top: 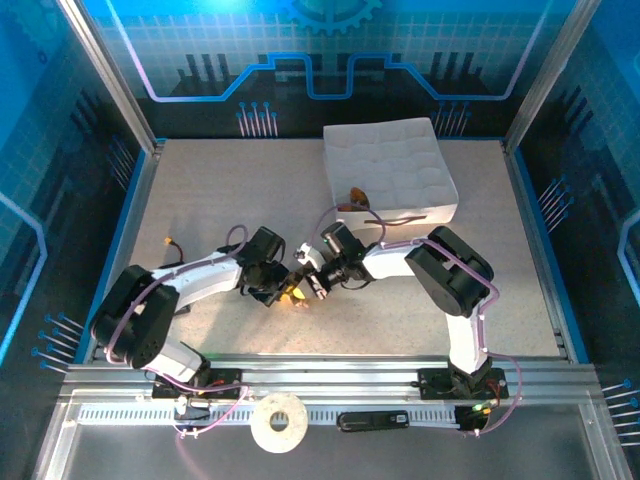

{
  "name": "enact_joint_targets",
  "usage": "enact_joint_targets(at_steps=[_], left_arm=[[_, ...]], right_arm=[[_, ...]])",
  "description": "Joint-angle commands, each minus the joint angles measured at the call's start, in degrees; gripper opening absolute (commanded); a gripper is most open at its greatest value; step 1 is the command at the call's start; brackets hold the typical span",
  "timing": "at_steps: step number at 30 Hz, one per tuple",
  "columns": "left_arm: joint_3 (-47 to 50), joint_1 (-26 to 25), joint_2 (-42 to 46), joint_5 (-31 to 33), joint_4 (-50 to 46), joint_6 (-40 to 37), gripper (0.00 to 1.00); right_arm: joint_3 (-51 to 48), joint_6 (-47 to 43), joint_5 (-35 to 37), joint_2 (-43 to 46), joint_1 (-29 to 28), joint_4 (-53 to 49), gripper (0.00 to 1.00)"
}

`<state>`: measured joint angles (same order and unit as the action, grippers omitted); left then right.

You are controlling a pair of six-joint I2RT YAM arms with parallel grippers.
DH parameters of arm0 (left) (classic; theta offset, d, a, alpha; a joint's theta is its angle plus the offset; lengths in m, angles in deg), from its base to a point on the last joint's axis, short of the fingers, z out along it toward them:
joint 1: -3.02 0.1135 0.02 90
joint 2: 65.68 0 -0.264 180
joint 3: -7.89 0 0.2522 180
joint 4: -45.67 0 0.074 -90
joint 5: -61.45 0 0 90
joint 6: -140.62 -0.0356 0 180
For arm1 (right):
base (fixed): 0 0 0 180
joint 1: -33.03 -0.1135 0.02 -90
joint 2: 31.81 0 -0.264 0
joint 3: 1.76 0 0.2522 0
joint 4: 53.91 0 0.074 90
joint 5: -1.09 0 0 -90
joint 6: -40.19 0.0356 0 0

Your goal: Roll the socks

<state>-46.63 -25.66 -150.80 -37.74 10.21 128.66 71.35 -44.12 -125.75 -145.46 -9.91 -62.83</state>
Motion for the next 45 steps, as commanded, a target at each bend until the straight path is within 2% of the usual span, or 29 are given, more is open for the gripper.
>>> enact_joint_targets(at_steps=[1,4,6,9,12,15,20,34,37,40,41,43,45], left_arm=[[5.6,-1.3,1.8,0.4,-15.7,4.7,0.0],[5.2,-2.1,3.1,0.6,-16.5,8.4,0.0],[3.2,-2.5,1.3,0.8,-16.6,9.9,0.0],[-3.6,-3.3,-4.2,2.6,-22.6,9.9,0.0],[-9.5,-4.0,-9.2,3.4,-27.4,9.8,0.0],[-12.1,-4.0,-12.6,2.7,-28.3,9.4,0.0],[-16.2,-4.0,-16.5,2.4,-30.5,7.2,0.0],[-18.7,-3.3,-19.1,0.4,-29.7,4.9,0.0],[-18.2,-2.8,-18.5,-0.1,-28.9,4.8,0.0],[-17.7,-2.1,-16.3,-0.4,-28.1,4.8,0.0],[-17.4,-1.7,-14.8,-0.5,-27.8,4.8,0.05],[-16.1,-0.6,-12.0,-0.7,-25.9,4.7,0.28],[-14.4,1.1,-9.4,-1.5,-24.1,4.2,0.5]], right_arm=[[2.2,-14.3,9.6,-1.2,-2.8,-13.3,0.09],[0.9,-20.4,13.1,4.9,-5.4,-10.3,0.25],[-4.4,-21.7,18.2,11.8,-7.7,-2.6,0.37],[-13.2,-19.5,28.0,20.0,-11.0,8.3,0.49],[-19.0,-17.1,38.6,24.1,-16.2,14.5,0.52],[-21.8,-13.9,46.3,23.9,-20.8,17.5,0.53],[-20.7,-13.6,55.0,20.3,-24.3,19.1,0.53],[-14.1,-12.2,58.7,11.4,-25.9,15.9,0.45],[-12.8,-11.1,60.2,9.1,-25.8,13.5,0.37],[-11.7,-7.6,60.9,7.2,-24.6,7.7,0.2],[-11.8,-6.4,60.5,7.2,-24.2,6.1,0.14],[-11.8,-4.9,59.3,7.2,-23.6,3.0,0.03],[-13.7,-2.9,55.5,8.2,-22.6,2.4,0.0]])
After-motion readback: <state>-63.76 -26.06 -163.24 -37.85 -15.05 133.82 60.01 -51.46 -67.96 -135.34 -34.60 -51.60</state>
